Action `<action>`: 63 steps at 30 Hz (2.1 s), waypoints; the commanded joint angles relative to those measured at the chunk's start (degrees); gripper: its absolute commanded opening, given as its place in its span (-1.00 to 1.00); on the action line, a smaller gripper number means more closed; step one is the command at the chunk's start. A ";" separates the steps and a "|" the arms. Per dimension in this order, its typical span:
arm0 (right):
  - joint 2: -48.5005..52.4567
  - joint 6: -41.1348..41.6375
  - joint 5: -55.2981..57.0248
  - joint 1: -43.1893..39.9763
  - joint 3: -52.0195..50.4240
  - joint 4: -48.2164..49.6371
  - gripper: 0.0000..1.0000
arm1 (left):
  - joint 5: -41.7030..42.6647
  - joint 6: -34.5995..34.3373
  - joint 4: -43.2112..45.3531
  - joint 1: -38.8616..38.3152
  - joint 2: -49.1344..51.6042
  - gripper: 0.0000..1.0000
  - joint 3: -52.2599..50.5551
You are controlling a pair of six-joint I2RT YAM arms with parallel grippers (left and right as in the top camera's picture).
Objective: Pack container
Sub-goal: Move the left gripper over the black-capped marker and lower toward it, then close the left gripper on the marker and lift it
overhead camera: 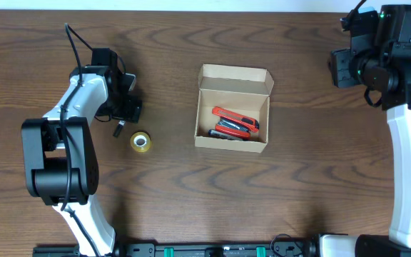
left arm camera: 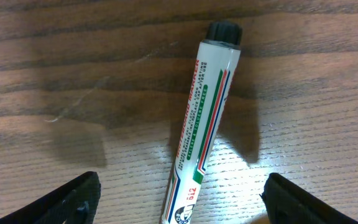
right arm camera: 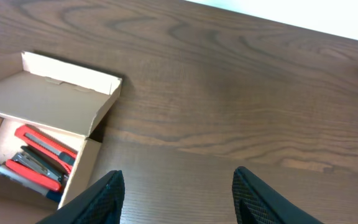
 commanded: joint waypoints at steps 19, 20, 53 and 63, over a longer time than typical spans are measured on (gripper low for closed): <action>-1.64 0.61 0.00 0.26 0.17 -0.92 0.09 | -1.07 -0.04 1.73 0.26 1.60 0.39 -3.43; -1.64 0.61 0.00 0.26 0.17 -0.94 0.10 | -1.07 -0.04 1.81 0.26 1.60 0.38 -3.72; -1.62 -1.07 0.66 0.20 0.17 0.48 0.10 | 11.08 5.31 -26.45 -6.56 -2.95 -0.88 28.94; -1.62 -2.43 0.70 0.20 0.17 1.14 0.09 | 10.73 31.91 -41.72 -21.03 -3.06 -0.88 46.80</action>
